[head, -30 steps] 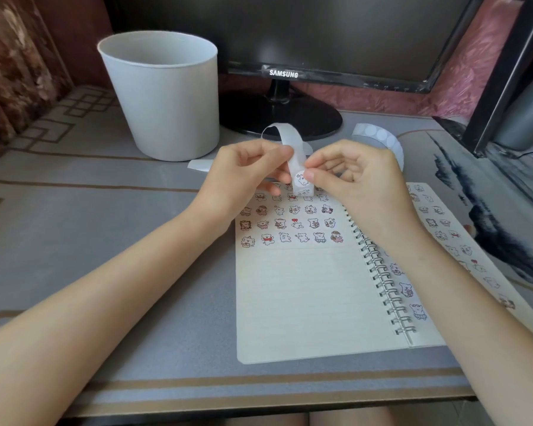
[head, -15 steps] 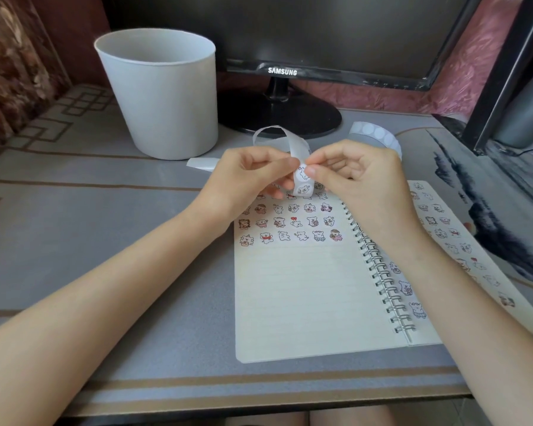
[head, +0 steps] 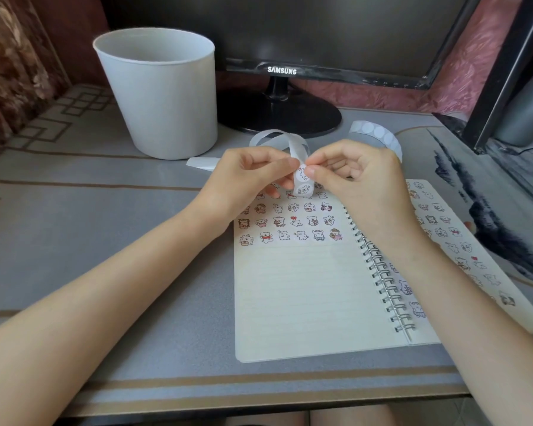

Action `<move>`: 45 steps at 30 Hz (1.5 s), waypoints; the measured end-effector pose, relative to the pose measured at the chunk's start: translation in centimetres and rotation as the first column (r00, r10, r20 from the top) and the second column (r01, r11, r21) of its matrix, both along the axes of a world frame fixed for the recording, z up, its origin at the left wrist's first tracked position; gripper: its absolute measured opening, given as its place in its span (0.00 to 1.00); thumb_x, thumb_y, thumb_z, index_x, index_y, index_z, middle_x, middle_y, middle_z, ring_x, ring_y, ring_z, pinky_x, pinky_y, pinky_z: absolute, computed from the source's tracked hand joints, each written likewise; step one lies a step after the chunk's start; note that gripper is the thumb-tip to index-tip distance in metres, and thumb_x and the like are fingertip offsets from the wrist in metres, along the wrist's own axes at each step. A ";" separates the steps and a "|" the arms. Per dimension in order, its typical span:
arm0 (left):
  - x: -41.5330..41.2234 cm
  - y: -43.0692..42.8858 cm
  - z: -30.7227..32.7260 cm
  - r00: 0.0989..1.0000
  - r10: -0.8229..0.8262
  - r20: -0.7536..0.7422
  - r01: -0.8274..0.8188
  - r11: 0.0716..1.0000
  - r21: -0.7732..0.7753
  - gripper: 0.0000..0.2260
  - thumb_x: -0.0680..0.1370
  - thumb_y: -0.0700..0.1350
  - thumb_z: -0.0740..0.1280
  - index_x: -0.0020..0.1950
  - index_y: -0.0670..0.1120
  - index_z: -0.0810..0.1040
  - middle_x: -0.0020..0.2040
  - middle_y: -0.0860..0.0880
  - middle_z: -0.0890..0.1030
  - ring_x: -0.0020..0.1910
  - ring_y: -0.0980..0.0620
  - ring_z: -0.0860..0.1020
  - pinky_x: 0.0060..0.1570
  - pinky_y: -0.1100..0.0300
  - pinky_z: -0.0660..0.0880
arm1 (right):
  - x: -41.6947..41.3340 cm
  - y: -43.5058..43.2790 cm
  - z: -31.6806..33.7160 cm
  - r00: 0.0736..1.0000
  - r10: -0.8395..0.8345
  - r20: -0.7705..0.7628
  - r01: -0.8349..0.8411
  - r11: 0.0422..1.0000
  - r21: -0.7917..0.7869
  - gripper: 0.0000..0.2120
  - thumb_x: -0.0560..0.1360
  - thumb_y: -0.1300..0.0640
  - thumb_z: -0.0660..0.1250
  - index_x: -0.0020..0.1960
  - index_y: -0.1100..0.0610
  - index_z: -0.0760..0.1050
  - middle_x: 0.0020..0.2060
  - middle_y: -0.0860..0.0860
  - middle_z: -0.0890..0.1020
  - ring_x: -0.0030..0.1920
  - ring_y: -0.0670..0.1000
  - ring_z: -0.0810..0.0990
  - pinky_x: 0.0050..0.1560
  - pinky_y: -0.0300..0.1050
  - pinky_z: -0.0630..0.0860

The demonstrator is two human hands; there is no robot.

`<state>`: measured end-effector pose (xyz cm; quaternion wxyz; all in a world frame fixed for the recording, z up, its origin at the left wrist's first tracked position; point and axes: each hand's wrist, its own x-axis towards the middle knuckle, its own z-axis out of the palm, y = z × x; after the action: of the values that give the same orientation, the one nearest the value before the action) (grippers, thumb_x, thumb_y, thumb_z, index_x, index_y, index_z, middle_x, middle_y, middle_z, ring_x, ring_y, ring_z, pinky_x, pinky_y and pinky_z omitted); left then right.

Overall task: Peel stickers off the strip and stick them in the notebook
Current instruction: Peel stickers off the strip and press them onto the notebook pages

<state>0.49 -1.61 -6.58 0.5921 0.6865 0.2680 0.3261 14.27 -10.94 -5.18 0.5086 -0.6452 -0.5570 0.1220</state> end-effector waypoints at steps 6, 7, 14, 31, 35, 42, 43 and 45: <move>0.0 -0.1 0.0 1.000 0.004 -0.010 -0.004 1.000 0.002 0.05 0.76 0.41 0.68 0.44 0.41 0.82 0.35 0.47 0.81 0.37 0.55 0.79 0.38 0.65 0.75 | 0.0 0.0 -0.1 1.000 -0.014 0.012 0.014 1.000 -0.012 0.03 0.71 0.62 0.72 0.43 0.56 0.81 0.38 0.47 0.83 0.39 0.47 0.82 0.45 0.37 0.78; 0.0 -0.1 0.0 1.000 0.004 -0.010 -0.004 1.000 0.002 0.05 0.76 0.41 0.68 0.44 0.41 0.82 0.35 0.48 0.81 0.37 0.55 0.79 0.37 0.65 0.75 | 0.0 0.0 -0.1 1.000 -0.017 0.016 0.017 1.000 -0.012 0.03 0.71 0.62 0.72 0.44 0.56 0.81 0.38 0.47 0.83 0.39 0.47 0.82 0.45 0.37 0.78; 0.0 -0.1 0.1 1.000 0.003 -0.010 -0.003 1.000 0.001 0.05 0.76 0.41 0.68 0.43 0.42 0.82 0.34 0.50 0.81 0.36 0.57 0.79 0.37 0.66 0.75 | 0.0 0.0 -0.1 1.000 -0.018 0.025 0.018 1.000 -0.011 0.03 0.71 0.62 0.72 0.44 0.57 0.81 0.38 0.48 0.83 0.39 0.46 0.82 0.45 0.37 0.78; 0.0 -0.1 0.0 1.000 -0.018 -0.016 0.018 1.000 -0.001 0.05 0.77 0.40 0.67 0.44 0.41 0.81 0.34 0.50 0.80 0.36 0.57 0.79 0.36 0.67 0.74 | 0.0 0.0 -0.1 0.999 -0.009 0.032 0.010 1.000 -0.011 0.04 0.71 0.62 0.73 0.45 0.55 0.80 0.37 0.46 0.82 0.38 0.41 0.80 0.42 0.32 0.76; 0.0 -0.2 0.0 1.000 -0.015 -0.024 0.015 1.000 0.001 0.05 0.77 0.40 0.67 0.45 0.40 0.81 0.35 0.49 0.80 0.35 0.58 0.79 0.36 0.67 0.74 | 0.0 -0.1 -0.2 0.999 -0.014 0.037 0.015 1.000 -0.019 0.03 0.71 0.62 0.72 0.45 0.56 0.81 0.38 0.48 0.83 0.38 0.43 0.80 0.43 0.33 0.76; 0.1 -0.2 0.1 1.000 0.003 -0.029 -0.003 1.000 -0.013 0.06 0.77 0.40 0.67 0.45 0.39 0.81 0.34 0.48 0.81 0.35 0.57 0.79 0.35 0.67 0.75 | -0.2 -0.2 -0.1 0.997 -0.025 0.074 0.025 1.000 0.002 0.03 0.71 0.62 0.73 0.43 0.56 0.80 0.37 0.50 0.83 0.37 0.47 0.80 0.42 0.35 0.77; 0.1 -0.2 0.1 0.999 0.006 -0.033 -0.006 1.000 -0.013 0.06 0.77 0.40 0.67 0.45 0.39 0.81 0.34 0.48 0.81 0.35 0.56 0.79 0.35 0.67 0.75 | -0.3 -0.2 -0.1 0.997 -0.027 0.078 0.027 1.000 0.002 0.03 0.71 0.62 0.73 0.43 0.56 0.80 0.36 0.50 0.83 0.37 0.47 0.80 0.42 0.34 0.77; 0.1 -0.2 0.1 0.999 0.008 -0.041 -0.008 1.000 -0.008 0.06 0.77 0.40 0.67 0.45 0.39 0.81 0.34 0.47 0.81 0.36 0.55 0.78 0.36 0.67 0.75 | -0.3 -0.2 -0.1 0.996 -0.031 0.088 0.032 0.999 -0.009 0.03 0.71 0.62 0.73 0.42 0.56 0.80 0.36 0.49 0.83 0.37 0.46 0.80 0.41 0.32 0.76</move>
<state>0.57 -1.80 -6.49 0.5881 0.6894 0.2842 0.3133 13.98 -11.10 -5.25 0.4821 -0.6613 -0.5679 0.0882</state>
